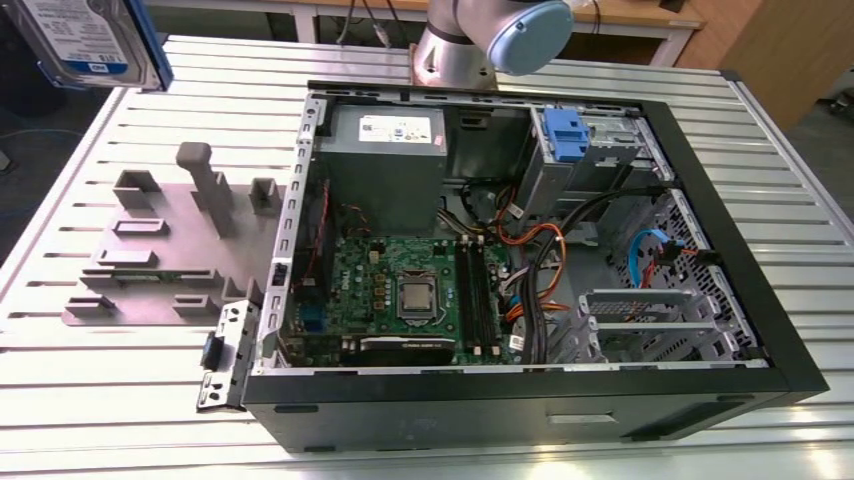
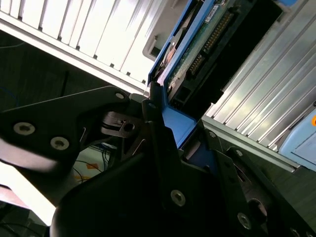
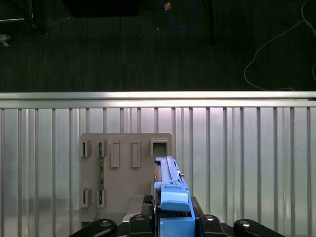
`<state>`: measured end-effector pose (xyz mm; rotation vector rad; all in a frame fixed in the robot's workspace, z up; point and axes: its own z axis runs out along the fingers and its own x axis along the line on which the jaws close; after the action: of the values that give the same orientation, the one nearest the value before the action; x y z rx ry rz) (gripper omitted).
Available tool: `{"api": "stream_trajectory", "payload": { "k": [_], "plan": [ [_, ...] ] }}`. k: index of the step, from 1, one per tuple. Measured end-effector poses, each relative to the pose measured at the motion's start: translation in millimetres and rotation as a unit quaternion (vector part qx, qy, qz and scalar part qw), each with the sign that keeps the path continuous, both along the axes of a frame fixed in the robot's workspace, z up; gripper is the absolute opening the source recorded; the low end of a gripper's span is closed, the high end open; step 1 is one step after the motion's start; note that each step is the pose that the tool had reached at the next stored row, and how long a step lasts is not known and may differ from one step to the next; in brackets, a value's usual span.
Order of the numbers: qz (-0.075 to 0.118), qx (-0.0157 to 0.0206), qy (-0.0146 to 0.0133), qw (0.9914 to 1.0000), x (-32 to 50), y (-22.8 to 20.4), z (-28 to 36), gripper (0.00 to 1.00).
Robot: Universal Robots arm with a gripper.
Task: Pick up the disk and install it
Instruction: 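Pick up the disk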
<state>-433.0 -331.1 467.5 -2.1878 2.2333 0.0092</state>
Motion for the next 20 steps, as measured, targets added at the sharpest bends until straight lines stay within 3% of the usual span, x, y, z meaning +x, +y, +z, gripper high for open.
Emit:
{"api": "stream_trajectory", "payload": {
  "k": [5,20],
  "plan": [
    [0.0,-0.0003,0.0,1.0,0.4,0.1,1.0,0.36],
    [0.0,-0.0004,0.0,1.0,16.5,0.0,0.9,0.36]
  ]
}}
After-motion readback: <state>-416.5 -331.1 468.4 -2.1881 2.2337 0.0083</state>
